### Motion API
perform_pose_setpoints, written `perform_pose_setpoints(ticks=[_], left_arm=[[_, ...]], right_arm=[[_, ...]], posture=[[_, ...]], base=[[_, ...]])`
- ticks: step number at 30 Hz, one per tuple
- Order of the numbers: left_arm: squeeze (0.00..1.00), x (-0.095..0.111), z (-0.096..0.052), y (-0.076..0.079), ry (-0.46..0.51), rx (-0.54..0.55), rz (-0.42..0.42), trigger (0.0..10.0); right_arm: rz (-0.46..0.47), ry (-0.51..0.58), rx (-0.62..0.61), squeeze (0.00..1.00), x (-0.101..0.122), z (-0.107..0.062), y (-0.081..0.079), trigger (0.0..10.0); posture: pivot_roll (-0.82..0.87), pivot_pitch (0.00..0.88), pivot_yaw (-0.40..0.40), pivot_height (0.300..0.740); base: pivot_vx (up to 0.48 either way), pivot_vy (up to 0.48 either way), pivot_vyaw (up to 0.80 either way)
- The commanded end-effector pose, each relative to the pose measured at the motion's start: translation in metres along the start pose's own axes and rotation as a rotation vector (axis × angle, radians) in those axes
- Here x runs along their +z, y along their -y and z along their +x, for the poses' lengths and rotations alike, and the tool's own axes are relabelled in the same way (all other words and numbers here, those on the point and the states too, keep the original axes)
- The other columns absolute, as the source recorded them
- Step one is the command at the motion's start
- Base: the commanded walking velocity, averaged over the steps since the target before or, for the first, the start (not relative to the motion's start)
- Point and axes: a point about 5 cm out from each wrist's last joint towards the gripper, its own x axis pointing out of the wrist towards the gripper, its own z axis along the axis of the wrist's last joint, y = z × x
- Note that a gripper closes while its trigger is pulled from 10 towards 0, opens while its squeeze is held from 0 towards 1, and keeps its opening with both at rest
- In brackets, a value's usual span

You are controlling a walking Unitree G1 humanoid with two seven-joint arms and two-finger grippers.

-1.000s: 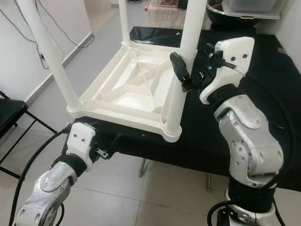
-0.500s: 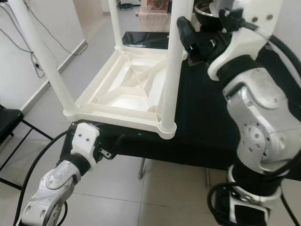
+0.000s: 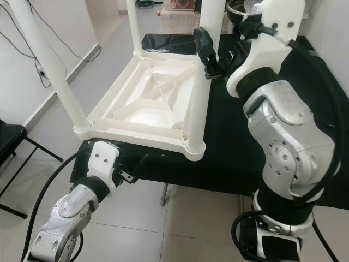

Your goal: Building children table

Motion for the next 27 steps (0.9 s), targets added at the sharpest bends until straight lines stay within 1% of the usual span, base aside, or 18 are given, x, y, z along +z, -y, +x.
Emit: perform_pose_setpoints(ticks=[1,6,8,13,15,19,20,22,23,24,27], left_arm=[[0.00,-0.002,0.000,0.000,-0.003,0.010,-0.003,10.0],[0.00,-0.003,0.000,0.001,-0.002,0.016,-0.010,10.0],[0.00,-0.003,0.000,0.001,-0.002,0.016,-0.010,10.0],[0.00,-0.003,-0.001,0.002,-0.001,0.019,-0.012,10.0],[0.00,-0.002,-0.001,0.002,-0.001,0.022,-0.011,10.0],[0.00,-0.003,-0.003,0.000,-0.004,0.031,-0.011,10.0],[0.00,-0.003,-0.003,0.000,-0.005,0.032,-0.012,10.0],[0.00,-0.003,-0.003,0.000,-0.005,0.032,-0.012,10.0],[0.00,-0.003,-0.003,0.001,-0.005,0.033,-0.013,10.0],[0.00,-0.003,-0.003,0.001,-0.005,0.034,-0.015,10.0],[0.00,-0.003,-0.003,0.001,-0.005,0.035,-0.015,10.0]], right_arm=[[-0.001,-0.004,0.002,0.00,0.001,0.001,-0.002,10.0],[0.003,0.000,0.016,0.00,0.006,0.009,-0.005,10.0],[0.003,0.000,0.016,0.00,0.006,0.009,-0.005,10.0],[0.000,-0.012,0.022,0.00,0.005,0.018,-0.007,10.0],[0.002,-0.035,0.028,0.00,0.002,0.020,-0.009,10.0],[0.011,-0.104,0.031,0.00,-0.013,0.020,-0.013,10.0],[0.019,-0.110,0.031,0.00,-0.015,0.020,-0.014,9.3],[0.019,-0.110,0.031,0.00,-0.015,0.020,-0.014,9.3],[0.022,-0.115,0.030,0.00,-0.016,0.020,-0.015,1.3],[0.029,-0.119,0.017,0.00,-0.017,0.021,-0.014,0.0],[0.028,-0.122,0.000,0.00,-0.018,0.021,-0.012,0.0]], posture=[[-0.12,0.092,-0.005,0.740],[-0.12,0.091,-0.012,0.740],[-0.12,0.091,-0.012,0.740],[-0.11,0.094,-0.019,0.740],[-0.11,0.096,-0.022,0.740],[-0.11,0.099,-0.025,0.740],[-0.11,0.099,-0.025,0.740],[-0.11,0.099,-0.025,0.740],[-0.10,0.101,-0.025,0.740],[-0.10,0.101,-0.025,0.740],[-0.10,0.101,-0.025,0.740]], base=[[0.000,0.000,0.00],[0.000,0.000,0.00],[0.000,0.000,0.00],[0.000,0.000,0.00],[0.000,0.000,0.00],[0.000,0.000,0.00],[0.000,0.000,0.00],[0.000,0.000,0.00],[0.000,0.000,0.00],[0.000,0.000,0.00],[0.000,0.000,0.00]])
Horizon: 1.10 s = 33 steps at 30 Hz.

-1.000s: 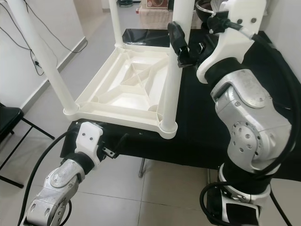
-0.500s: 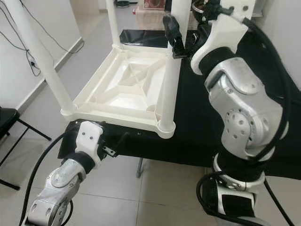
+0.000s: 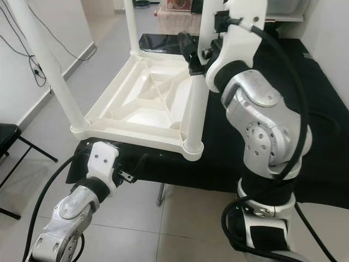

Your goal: Building children table

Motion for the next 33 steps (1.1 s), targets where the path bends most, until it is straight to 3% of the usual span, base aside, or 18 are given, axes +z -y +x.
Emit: perform_pose_setpoints(ticks=[1,2,3,7,11,12,14,15,16,17,18,19,21,22,27,30,33], left_arm=[[0.00,-0.001,-0.002,0.000,-0.002,0.006,0.000,10.0],[0.00,-0.001,-0.002,0.000,-0.002,0.006,0.000,10.0],[0.00,0.000,-0.002,0.000,0.002,0.008,-0.001,10.0],[0.00,0.001,-0.002,0.000,0.005,0.009,-0.002,10.0],[0.00,0.004,-0.003,0.001,0.013,0.011,-0.005,10.0],[0.00,0.004,-0.003,0.001,0.013,0.011,-0.005,10.0],[0.00,0.006,-0.007,0.001,0.015,0.013,-0.007,10.0],[0.00,0.006,-0.007,0.001,0.015,0.013,-0.007,10.0],[0.00,0.007,-0.009,0.001,0.014,0.015,-0.007,10.0],[0.00,0.008,-0.011,0.002,0.012,0.017,-0.006,10.0],[0.00,0.009,-0.014,0.001,0.006,0.021,-0.003,10.0],[0.00,0.010,-0.016,0.000,0.003,0.023,-0.001,10.0],[0.00,0.010,-0.016,0.000,0.003,0.023,-0.001,10.0],[0.00,0.011,-0.027,-0.004,-0.018,0.032,0.014,10.0],[0.00,0.012,-0.037,-0.007,-0.038,0.044,0.029,10.0],[0.00,0.017,-0.050,-0.012,-0.066,0.067,0.040,10.0],[0.00,0.019,-0.054,-0.013,-0.077,0.072,0.042,10.0]], right_arm=[[0.004,-0.019,-0.023,0.00,-0.004,0.000,0.003,0.0],[0.004,-0.019,-0.023,0.00,-0.004,0.000,0.003,0.0],[-0.009,-0.046,-0.117,0.00,-0.011,0.001,0.025,0.0],[-0.015,-0.067,-0.188,0.00,-0.016,0.001,0.042,0.0],[0.035,-0.184,-0.494,0.00,-0.056,0.002,0.109,0.0],[0.035,-0.184,-0.494,0.00,-0.056,0.002,0.109,0.0],[0.032,-0.253,-0.618,0.00,-0.082,0.005,0.134,0.0],[0.032,-0.253,-0.618,0.00,-0.082,0.005,0.134,0.0],[0.052,-0.274,-0.670,0.00,-0.095,0.006,0.143,2.7],[0.070,-0.294,-0.703,0.00,-0.107,0.007,0.150,2.7],[0.097,-0.347,-0.729,0.00,-0.127,0.005,0.155,5.6],[0.112,-0.383,-0.744,0.00,-0.139,0.003,0.156,5.6],[0.112,-0.383,-0.744,0.00,-0.139,0.003,0.156,5.6],[0.126,-0.477,-0.753,0.00,-0.173,-0.007,0.155,10.0],[0.133,-0.527,-0.767,0.00,-0.193,-0.017,0.153,10.0],[0.232,-0.612,-0.847,0.00,-0.231,-0.046,0.158,10.0],[0.248,-0.626,-0.856,0.00,-0.239,-0.052,0.158,10.0]], posture=[[-0.10,0.101,-0.025,0.740],[-0.10,0.101,-0.025,0.740],[-0.10,0.103,-0.027,0.740],[-0.10,0.104,-0.028,0.740],[-0.08,0.118,-0.036,0.740],[-0.08,0.118,-0.036,0.740],[-0.06,0.129,-0.036,0.740],[-0.06,0.129,-0.036,0.740],[-0.04,0.137,-0.036,0.740],[-0.03,0.145,-0.036,0.740],[0.00,0.155,-0.034,0.740],[0.00,0.155,-0.034,0.740],[0.00,0.155,-0.034,0.740],[0.07,0.191,-0.020,0.740],[0.10,0.204,-0.006,0.740],[0.15,0.235,0.020,0.740],[0.16,0.247,0.028,0.740]], base=[[0.000,0.000,0.00],[0.000,0.000,0.00],[0.000,0.000,0.00],[0.000,0.000,0.00],[0.000,0.000,0.00],[0.000,0.000,0.00],[0.000,0.000,0.00],[0.000,0.000,0.00],[0.000,0.000,0.00],[0.000,0.000,0.00],[0.000,0.000,0.00],[0.000,0.000,0.00],[0.000,0.000,0.00],[0.000,0.000,0.00],[0.000,0.000,0.00],[0.000,0.000,0.00],[0.000,0.000,0.00]])
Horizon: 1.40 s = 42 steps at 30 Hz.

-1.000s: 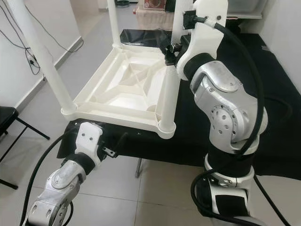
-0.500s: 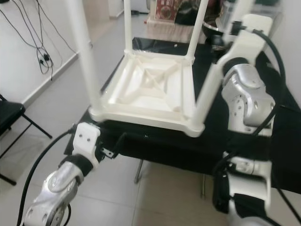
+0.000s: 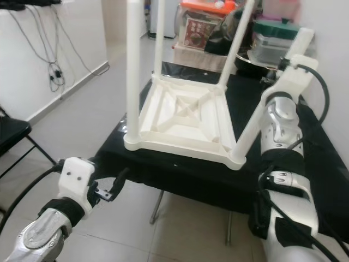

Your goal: Building children table

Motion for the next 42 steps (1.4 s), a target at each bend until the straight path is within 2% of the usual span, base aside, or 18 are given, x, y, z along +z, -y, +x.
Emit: perform_pose_setpoints(ticks=[1,5,6,7,8,9,12,13,14,15,20,24,25,28,29,30,39,42], left_arm=[[0.00,-0.001,-0.006,0.000,-0.030,-0.005,-0.001,10.0],[0.00,0.000,-0.011,0.001,-0.050,-0.008,-0.001,10.0],[0.00,0.000,-0.013,0.001,-0.057,-0.010,-0.001,10.0],[0.00,0.000,-0.014,0.002,-0.064,-0.012,-0.003,10.0],[0.00,0.000,-0.014,0.002,-0.067,-0.014,-0.006,10.0],[0.00,0.000,-0.014,0.002,-0.067,-0.014,-0.006,10.0],[0.00,0.001,-0.011,0.004,-0.069,-0.015,-0.014,10.0],[0.00,0.001,-0.011,0.004,-0.069,-0.015,-0.014,10.0],[0.00,0.001,-0.010,0.005,-0.068,-0.016,-0.017,10.0],[0.00,0.000,-0.007,0.006,-0.062,-0.016,-0.022,10.0],[0.00,0.000,0.001,0.009,-0.046,-0.014,-0.031,10.0],[0.00,0.001,0.005,0.009,-0.036,-0.010,-0.035,10.0],[0.00,0.002,0.010,0.009,-0.026,-0.006,-0.037,10.0],[0.00,0.002,0.012,0.010,-0.020,-0.006,-0.038,10.0],[0.00,0.002,0.014,0.010,-0.017,-0.007,-0.039,10.0],[0.00,0.002,0.016,0.010,-0.011,-0.008,-0.039,10.0],[0.00,0.004,0.029,0.012,0.019,-0.020,-0.040,10.0],[0.00,0.004,0.032,0.012,0.029,-0.019,-0.035,10.0]], right_arm=[[-0.007,-0.552,-0.119,0.00,-0.138,-0.044,0.032,10.0],[0.012,-0.509,-0.052,0.00,-0.133,-0.040,0.023,10.0],[0.018,-0.480,-0.011,0.00,-0.129,-0.038,0.016,10.0],[0.065,-0.388,0.115,0.00,-0.110,-0.030,-0.003,10.0],[0.090,-0.275,0.230,1.00,-0.084,-0.022,-0.021,10.0],[0.090,-0.275,0.230,1.00,-0.084,-0.022,-0.021,10.0],[0.119,-0.047,0.379,1.00,-0.026,-0.011,-0.050,10.0],[0.119,-0.047,0.379,1.00,-0.026,-0.011,-0.050,10.0],[0.120,0.034,0.427,1.00,-0.002,-0.009,-0.060,10.0],[0.089,0.177,0.501,1.00,0.042,-0.010,-0.078,10.0],[0.024,0.279,0.504,1.00,0.075,-0.011,-0.089,10.0],[-0.003,0.307,0.486,1.00,0.082,-0.011,-0.090,10.0],[-0.041,0.342,0.499,0.56,0.086,-0.014,-0.094,10.0],[-0.053,0.355,0.511,0.50,0.087,-0.017,-0.096,10.0],[-0.054,0.359,0.521,0.32,0.088,-0.020,-0.099,10.0],[-0.050,0.361,0.530,0.00,0.088,-0.024,-0.103,10.0],[-0.054,0.274,0.482,0.00,0.068,-0.022,-0.105,10.0],[-0.034,0.273,0.564,0.00,0.069,-0.029,-0.123,10.0]], posture=[[0.16,0.250,0.031,0.740],[0.17,0.272,0.041,0.740],[0.17,0.272,0.041,0.740],[0.16,0.276,0.044,0.740],[0.15,0.275,0.040,0.740],[0.15,0.275,0.040,0.740],[0.14,0.269,0.035,0.740],[0.14,0.269,0.035,0.740],[0.13,0.262,0.029,0.740],[0.11,0.250,0.019,0.740],[0.09,0.222,-0.008,0.740],[0.08,0.209,-0.016,0.740],[0.07,0.189,-0.029,0.740],[0.06,0.185,-0.031,0.740],[0.06,0.180,-0.033,0.740],[0.05,0.170,-0.035,0.740],[0.03,0.144,-0.038,0.740],[0.03,0.128,-0.052,0.740]], base=[[0.000,0.000,0.00],[0.000,0.000,0.00],[0.000,0.000,0.00],[0.000,0.000,0.00],[0.000,0.000,0.00],[0.000,0.000,0.00],[0.000,0.000,0.00],[0.000,0.000,0.00],[0.000,0.000,0.00],[0.000,0.000,0.00],[0.000,0.000,0.00],[0.000,0.000,0.00],[0.000,0.000,0.00],[0.000,0.000,0.00],[0.000,0.000,0.00],[0.000,0.000,0.00],[0.000,0.000,0.00],[0.000,0.000,0.00]])
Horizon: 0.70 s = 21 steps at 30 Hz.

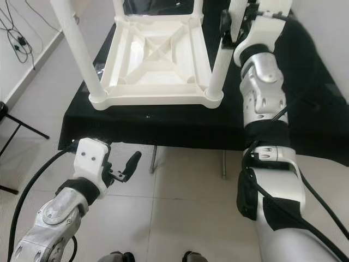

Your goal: Building children table

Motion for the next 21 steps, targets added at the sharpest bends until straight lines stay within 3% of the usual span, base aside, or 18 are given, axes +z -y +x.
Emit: perform_pose_setpoints(ticks=[1,2,6,8,9,12,18,19,20,21], left_arm=[[0.00,-0.003,0.002,0.000,-0.003,0.002,-0.001,10.0],[0.00,-0.002,0.003,0.000,0.001,0.004,0.000,10.0],[0.00,-0.002,0.004,-0.001,0.008,0.008,0.002,10.0],[0.00,-0.003,0.006,-0.001,0.013,0.009,0.003,10.0],[0.00,-0.003,0.006,-0.001,0.013,0.009,0.003,10.0],[0.00,-0.004,0.008,-0.001,0.017,0.007,0.014,10.0],[0.00,-0.005,0.008,-0.006,0.024,0.023,0.033,10.0],[0.00,-0.007,0.008,-0.010,0.024,0.033,0.049,10.0],[0.00,-0.007,0.008,-0.010,0.024,0.033,0.049,10.0],[0.00,-0.010,0.008,-0.012,0.020,0.035,0.056,10.0]], right_arm=[[0.021,0.012,0.075,0.00,0.003,0.002,-0.017,10.0],[0.029,0.013,0.112,0.00,0.006,0.003,-0.026,10.0],[0.038,-0.001,0.154,0.00,0.006,0.002,-0.037,10.0],[0.049,-0.059,0.224,0.00,-0.006,-0.004,-0.060,10.0],[0.049,-0.059,0.224,0.00,-0.006,-0.004,-0.060,10.0],[0.048,-0.153,0.320,0.00,-0.033,-0.021,-0.085,10.0],[0.061,-0.194,0.305,0.00,-0.053,-0.041,-0.080,10.0],[0.072,-0.205,0.286,0.00,-0.061,-0.058,-0.069,10.0],[0.072,-0.205,0.286,0.00,-0.061,-0.058,-0.069,10.0],[0.077,-0.209,0.289,0.00,-0.066,-0.069,-0.067,10.0]], posture=[[0.03,0.128,-0.052,0.740],[0.03,0.126,-0.055,0.740],[0.03,0.121,-0.058,0.740],[0.02,0.119,-0.060,0.740],[0.02,0.119,-0.060,0.740],[0.02,0.114,-0.065,0.740],[0.02,0.106,-0.063,0.740],[0.01,0.100,-0.062,0.740],[0.01,0.100,-0.062,0.740],[0.00,0.090,-0.060,0.740]], base=[[0.000,0.000,0.00],[0.000,0.000,0.00],[0.000,0.000,0.00],[0.000,0.000,0.00],[0.000,0.000,0.00],[0.000,0.000,0.00],[0.000,0.000,0.00],[0.000,0.000,0.00],[0.000,0.000,0.00],[0.000,0.000,0.00]])
